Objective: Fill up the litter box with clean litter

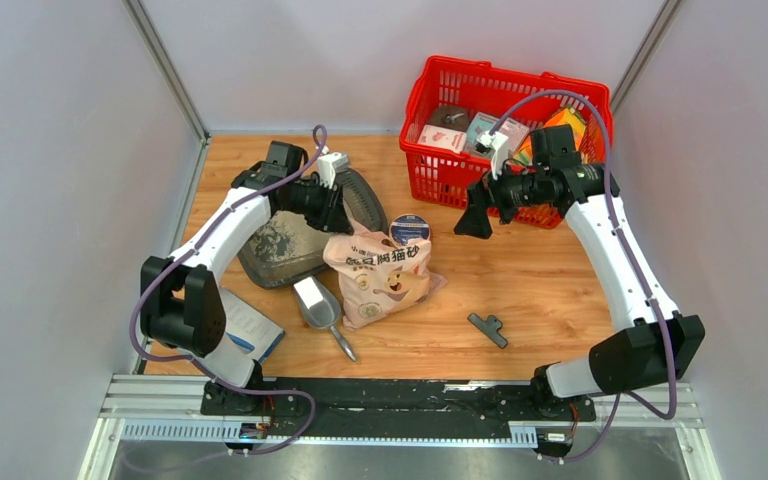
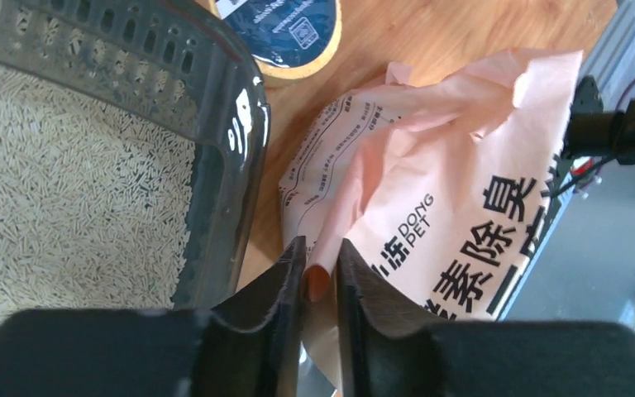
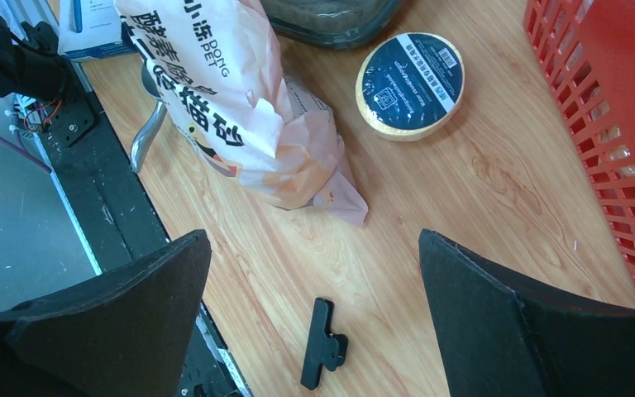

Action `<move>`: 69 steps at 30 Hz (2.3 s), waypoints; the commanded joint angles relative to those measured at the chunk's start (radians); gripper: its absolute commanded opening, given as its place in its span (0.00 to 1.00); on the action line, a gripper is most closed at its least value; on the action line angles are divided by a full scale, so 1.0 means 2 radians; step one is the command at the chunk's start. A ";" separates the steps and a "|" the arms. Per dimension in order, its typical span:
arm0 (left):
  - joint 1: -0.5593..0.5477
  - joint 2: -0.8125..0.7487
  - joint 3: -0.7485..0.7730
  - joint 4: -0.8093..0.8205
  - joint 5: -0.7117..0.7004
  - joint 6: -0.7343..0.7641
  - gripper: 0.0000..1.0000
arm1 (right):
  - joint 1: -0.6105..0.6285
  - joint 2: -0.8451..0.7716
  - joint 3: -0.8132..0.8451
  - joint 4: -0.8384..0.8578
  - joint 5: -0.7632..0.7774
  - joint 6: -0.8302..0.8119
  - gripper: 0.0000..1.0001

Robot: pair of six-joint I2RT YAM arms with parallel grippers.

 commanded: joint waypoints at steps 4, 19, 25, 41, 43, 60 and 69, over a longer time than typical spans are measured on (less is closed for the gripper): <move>0.003 -0.009 0.008 -0.005 0.135 0.011 0.00 | 0.002 -0.004 -0.001 0.017 0.002 -0.010 1.00; 0.002 -0.221 -0.198 0.351 0.100 -0.122 0.00 | 0.160 0.127 0.101 0.014 -0.026 -0.083 1.00; 0.002 -0.240 -0.225 0.370 0.086 -0.124 0.00 | 0.198 0.177 0.124 0.045 0.013 -0.071 0.90; 0.001 -0.268 -0.154 0.180 0.053 0.087 0.63 | 0.210 0.134 0.159 0.060 0.040 -0.145 0.00; 0.001 -0.278 -0.136 0.164 0.041 0.144 0.71 | 0.223 0.126 0.158 0.051 0.042 -0.171 0.00; -0.098 -0.241 -0.056 0.074 0.016 0.356 0.73 | 0.239 0.097 0.178 0.083 0.067 -0.118 0.00; -0.112 -0.223 -0.080 0.126 -0.053 0.317 0.59 | 0.239 0.087 0.184 0.093 0.035 -0.096 0.00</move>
